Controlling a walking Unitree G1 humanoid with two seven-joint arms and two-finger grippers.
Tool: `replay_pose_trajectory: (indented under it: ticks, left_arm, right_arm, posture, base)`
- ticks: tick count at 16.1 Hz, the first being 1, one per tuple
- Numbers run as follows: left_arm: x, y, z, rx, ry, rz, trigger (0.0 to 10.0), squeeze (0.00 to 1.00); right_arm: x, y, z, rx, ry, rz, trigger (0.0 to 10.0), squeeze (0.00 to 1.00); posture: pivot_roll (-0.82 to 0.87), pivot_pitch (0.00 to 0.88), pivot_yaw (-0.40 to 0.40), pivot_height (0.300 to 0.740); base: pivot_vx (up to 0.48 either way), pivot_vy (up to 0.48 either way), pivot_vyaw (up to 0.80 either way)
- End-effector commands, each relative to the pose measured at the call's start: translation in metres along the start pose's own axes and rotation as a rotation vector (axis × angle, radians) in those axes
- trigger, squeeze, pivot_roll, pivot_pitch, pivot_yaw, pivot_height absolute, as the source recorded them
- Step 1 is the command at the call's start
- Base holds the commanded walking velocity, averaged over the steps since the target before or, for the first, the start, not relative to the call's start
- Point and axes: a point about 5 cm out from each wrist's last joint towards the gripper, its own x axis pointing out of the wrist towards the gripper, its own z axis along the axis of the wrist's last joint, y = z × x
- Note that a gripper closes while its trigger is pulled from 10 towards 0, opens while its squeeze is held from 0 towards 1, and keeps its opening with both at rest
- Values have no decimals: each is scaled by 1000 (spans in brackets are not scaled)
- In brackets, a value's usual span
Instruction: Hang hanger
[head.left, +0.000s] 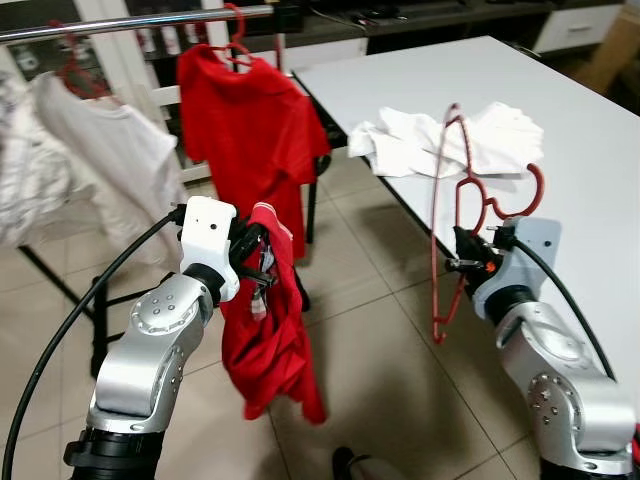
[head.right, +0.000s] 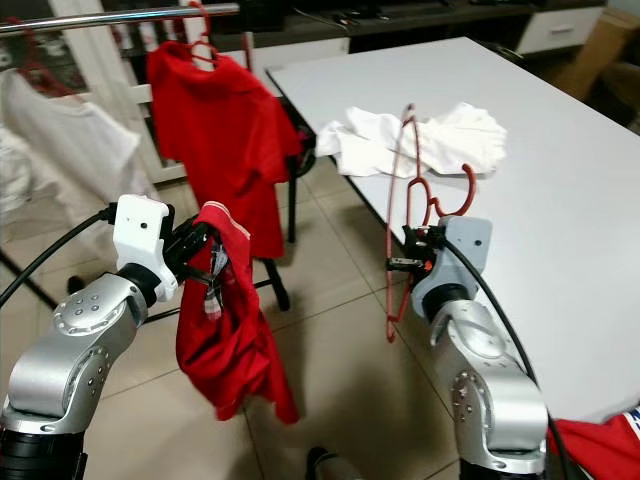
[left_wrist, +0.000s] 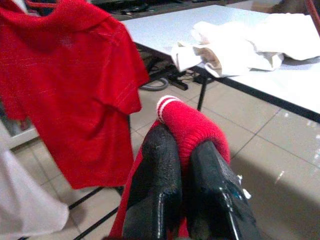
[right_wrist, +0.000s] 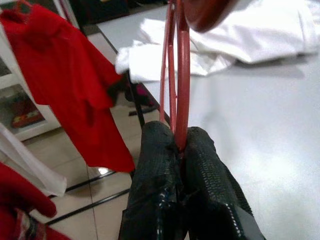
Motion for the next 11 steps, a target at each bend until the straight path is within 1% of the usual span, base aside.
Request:
replay_pose_trajectory:
  ticks: [1,7,11]
  left_arm:
    - [2,0,11,8,-39,-3,10000,0]
    - [4,-3,10,-11,-40,-8,10000,0]
    - [3,-6,6,22,-11,-25,10000,0]
  right_arm:
    - [1,1,2,5,1,-17,10000,0]
    - [0,-3,1,12,15,-55,10000,0]
    - [-4,-3,-2,17,25,-69,10000,0]
  posture:
    - [-87,33,7,740]
    - [-91,36,8,740]
    - [-94,49,14,740]
  base:
    - [0,0,-800]
    - [0,0,-800]
    - [0,0,-800]
